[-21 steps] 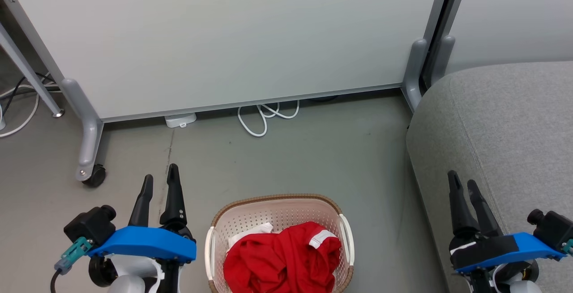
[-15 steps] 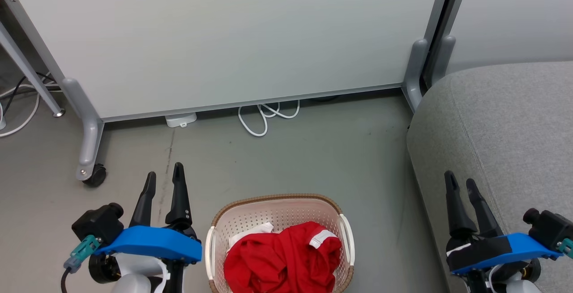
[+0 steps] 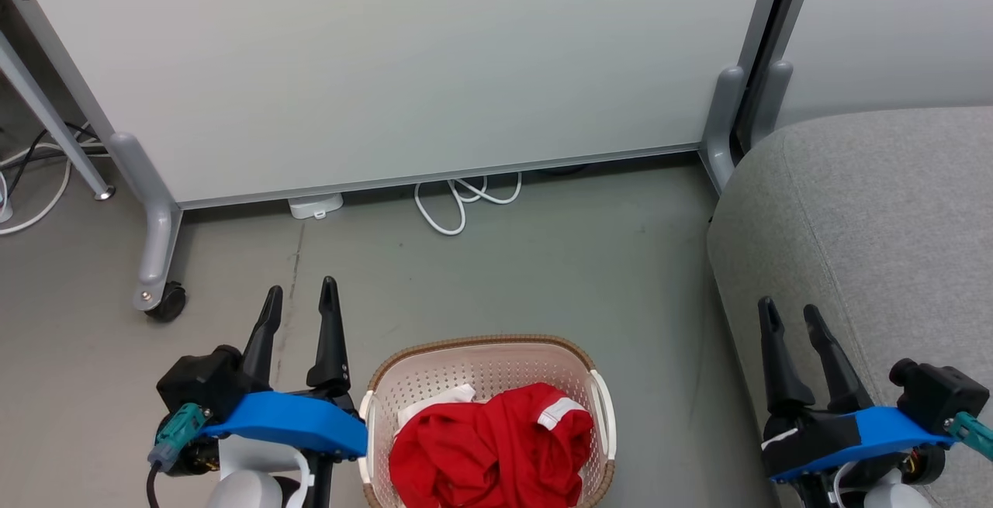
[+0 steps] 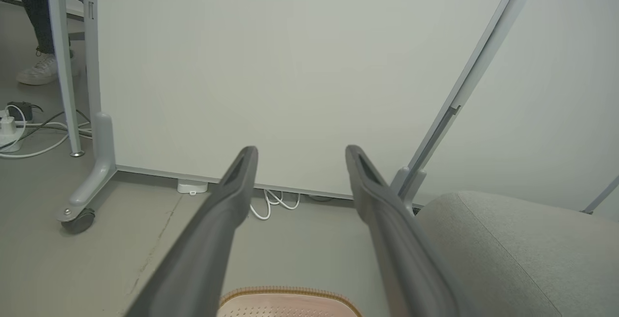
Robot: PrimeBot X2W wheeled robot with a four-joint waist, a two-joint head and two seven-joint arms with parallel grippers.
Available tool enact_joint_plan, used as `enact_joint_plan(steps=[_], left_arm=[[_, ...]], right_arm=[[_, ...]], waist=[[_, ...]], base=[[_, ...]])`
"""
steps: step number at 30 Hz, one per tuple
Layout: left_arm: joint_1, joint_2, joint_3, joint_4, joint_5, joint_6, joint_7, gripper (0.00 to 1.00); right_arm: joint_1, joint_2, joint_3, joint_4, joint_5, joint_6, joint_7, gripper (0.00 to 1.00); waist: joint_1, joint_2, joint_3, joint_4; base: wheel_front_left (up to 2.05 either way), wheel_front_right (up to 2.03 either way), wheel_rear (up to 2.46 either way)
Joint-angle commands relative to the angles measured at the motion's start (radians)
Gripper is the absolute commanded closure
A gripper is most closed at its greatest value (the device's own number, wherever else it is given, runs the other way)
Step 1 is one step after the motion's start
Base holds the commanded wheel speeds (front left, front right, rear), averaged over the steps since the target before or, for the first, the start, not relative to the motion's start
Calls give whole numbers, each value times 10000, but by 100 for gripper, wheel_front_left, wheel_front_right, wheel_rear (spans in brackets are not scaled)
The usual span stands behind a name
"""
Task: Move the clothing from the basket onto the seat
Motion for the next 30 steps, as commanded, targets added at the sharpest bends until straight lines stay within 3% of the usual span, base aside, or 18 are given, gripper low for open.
enact_joint_plan(steps=[1,13,30], left_arm=[[-248,46,-59,-63,351,61,-123,0],[-278,66,-321,-19,1505,93,-397,0],[-312,55,-635,164,2642,-395,-724,0]], right_arm=[[-77,-62,31,-102,-329,18,-125,0],[-30,-66,95,-123,-1459,19,-398,0],[10,-70,202,-116,-2755,23,-726,0]], waist=[[0,0,3,8],[0,0,39,48],[0,0,65,114]], base=[[0,0,0],[0,0,0],[0,0,0]])
